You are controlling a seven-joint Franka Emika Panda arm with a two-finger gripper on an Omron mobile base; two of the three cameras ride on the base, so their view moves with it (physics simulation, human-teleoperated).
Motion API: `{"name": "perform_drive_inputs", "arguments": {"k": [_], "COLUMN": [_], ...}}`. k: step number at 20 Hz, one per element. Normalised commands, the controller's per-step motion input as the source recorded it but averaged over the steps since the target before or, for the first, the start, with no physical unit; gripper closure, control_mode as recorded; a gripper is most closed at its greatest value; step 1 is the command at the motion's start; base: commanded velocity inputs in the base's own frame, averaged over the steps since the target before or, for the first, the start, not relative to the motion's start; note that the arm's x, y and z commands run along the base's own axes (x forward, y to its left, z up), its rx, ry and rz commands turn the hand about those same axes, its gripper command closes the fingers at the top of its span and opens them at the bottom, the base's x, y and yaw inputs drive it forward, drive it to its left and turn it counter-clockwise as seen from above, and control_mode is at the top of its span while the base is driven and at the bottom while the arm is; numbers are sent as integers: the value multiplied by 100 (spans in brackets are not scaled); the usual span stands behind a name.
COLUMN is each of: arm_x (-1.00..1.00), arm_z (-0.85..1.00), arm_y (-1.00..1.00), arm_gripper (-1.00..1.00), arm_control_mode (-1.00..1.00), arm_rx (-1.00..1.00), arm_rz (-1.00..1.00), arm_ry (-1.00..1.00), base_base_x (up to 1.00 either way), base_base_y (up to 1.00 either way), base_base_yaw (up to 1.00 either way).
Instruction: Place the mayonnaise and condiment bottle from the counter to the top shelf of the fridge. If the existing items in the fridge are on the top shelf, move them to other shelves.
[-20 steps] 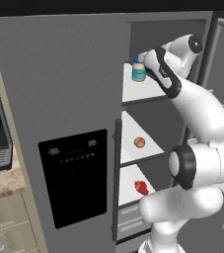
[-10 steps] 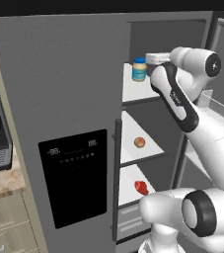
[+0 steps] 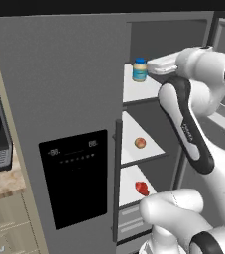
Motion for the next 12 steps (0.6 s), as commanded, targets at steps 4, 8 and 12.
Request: {"name": "perform_drive_inputs", "arguments": {"k": [4,8,12], "arm_x": [-100,-100,-100], "arm_z": [-21,-28,-24], "arm_y": [0,0,0], "arm_gripper": [-100,-100,-100], "arm_control_mode": [-100,-100,-100], "arm_rx": [-34,-39,-42], "arm_rz": [10,11,10], "arm_ry": [0,11,21], "base_base_x": [0,0,0], "base_base_y": [0,0,0], "base_base_yaw": [0,0,0]}}
